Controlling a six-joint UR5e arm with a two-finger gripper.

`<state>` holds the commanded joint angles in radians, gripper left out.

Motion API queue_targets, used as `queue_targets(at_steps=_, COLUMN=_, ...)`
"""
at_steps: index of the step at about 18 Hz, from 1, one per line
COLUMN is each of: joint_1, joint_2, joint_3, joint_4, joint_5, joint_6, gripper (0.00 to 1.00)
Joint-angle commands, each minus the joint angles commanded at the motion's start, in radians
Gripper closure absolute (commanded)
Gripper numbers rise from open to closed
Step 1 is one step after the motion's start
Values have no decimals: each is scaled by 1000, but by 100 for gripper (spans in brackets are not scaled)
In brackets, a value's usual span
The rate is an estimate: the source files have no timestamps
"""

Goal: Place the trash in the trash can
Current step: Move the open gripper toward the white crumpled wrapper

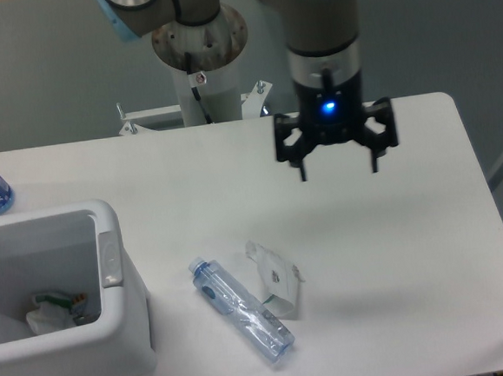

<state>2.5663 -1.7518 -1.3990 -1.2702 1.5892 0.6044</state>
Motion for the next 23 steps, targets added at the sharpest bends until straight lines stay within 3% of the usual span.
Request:
queue_targets(at_steps=9, joint_1=6, joint_2=-6, joint_3=-44, joint_4=26, joint_5=-1, joint_6=31, gripper=0)
queue_targets(at_steps=11, joint_1=5, joint_2=-8, joint_3=-81, joint_4=44, joint_5=0, joint_6=29, gripper=0)
queue_targets(at_steps=15, joint_1=2, joint_2=-8, joint_3=-138, joint_4=133, joint_5=-8, joint_6=-70, gripper=0)
queue_targets(at_steps=23, joint_1=-67, joint_2=-72, joint_3=-284, joint_4=198, joint_5=-5, joint_6=-77, gripper=0)
